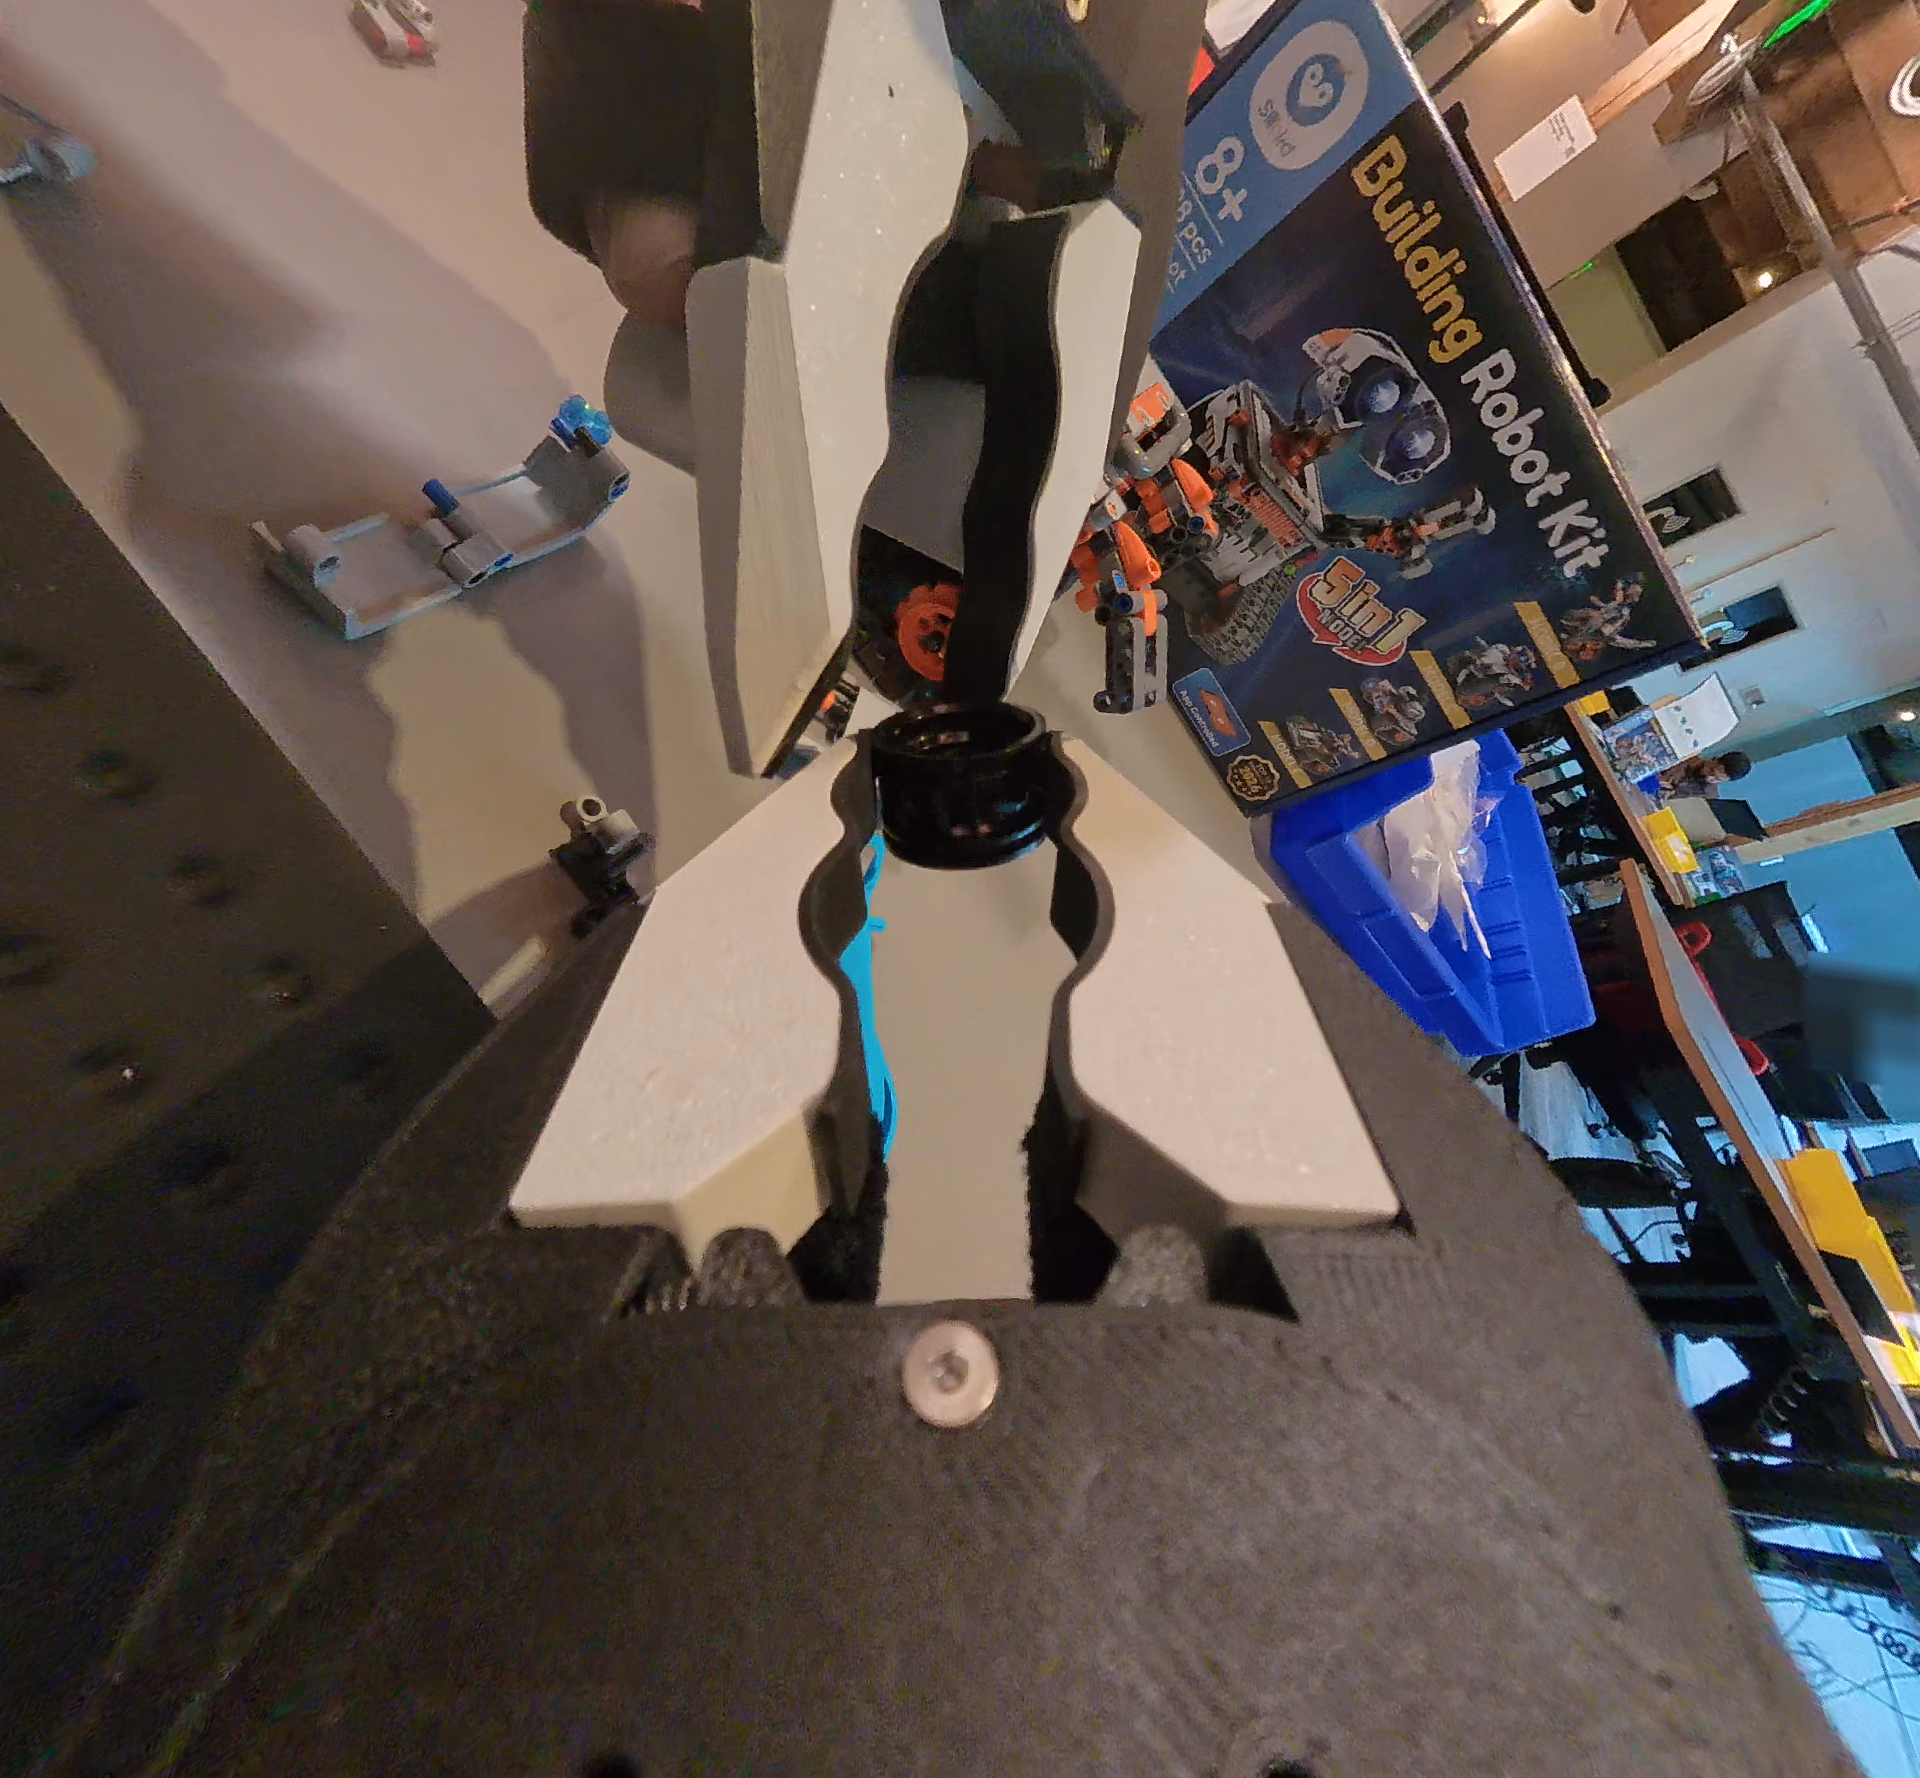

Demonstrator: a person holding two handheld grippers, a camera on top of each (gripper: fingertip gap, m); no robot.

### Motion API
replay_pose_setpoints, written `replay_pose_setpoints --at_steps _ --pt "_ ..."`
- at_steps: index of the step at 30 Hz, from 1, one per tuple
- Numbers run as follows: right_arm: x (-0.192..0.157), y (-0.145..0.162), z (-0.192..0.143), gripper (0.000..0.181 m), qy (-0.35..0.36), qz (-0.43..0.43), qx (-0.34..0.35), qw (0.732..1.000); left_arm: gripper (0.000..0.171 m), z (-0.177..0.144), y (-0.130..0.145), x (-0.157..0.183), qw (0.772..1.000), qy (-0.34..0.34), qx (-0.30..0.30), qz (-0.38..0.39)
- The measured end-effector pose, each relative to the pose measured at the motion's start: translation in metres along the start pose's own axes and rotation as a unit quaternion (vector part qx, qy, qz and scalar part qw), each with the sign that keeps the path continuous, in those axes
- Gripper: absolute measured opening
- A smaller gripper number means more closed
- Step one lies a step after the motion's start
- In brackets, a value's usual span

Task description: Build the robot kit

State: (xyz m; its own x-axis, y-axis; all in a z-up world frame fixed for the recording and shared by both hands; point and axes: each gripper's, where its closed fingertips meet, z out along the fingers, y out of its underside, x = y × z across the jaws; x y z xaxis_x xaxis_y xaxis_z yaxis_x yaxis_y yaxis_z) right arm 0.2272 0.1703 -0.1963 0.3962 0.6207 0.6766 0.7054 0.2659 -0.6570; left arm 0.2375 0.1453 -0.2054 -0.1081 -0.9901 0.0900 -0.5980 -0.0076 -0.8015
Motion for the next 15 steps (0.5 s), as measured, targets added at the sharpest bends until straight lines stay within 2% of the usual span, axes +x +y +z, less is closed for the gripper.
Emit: replay_pose_setpoints --at_steps 5,15 --pt "-0.003 -0.006 -0.003 0.03 -0.005 -0.032 0.005 0.999 0.051 0.004 -0.003 0.008 0.999 0.034 0.016 -0.012" --pt "-0.005 -0.02 -0.012 0.03 -0.018 -0.067 0.041 0.997 0.039 -0.006 -0.017 0.018 0.983 0.138 0.103 -0.068"
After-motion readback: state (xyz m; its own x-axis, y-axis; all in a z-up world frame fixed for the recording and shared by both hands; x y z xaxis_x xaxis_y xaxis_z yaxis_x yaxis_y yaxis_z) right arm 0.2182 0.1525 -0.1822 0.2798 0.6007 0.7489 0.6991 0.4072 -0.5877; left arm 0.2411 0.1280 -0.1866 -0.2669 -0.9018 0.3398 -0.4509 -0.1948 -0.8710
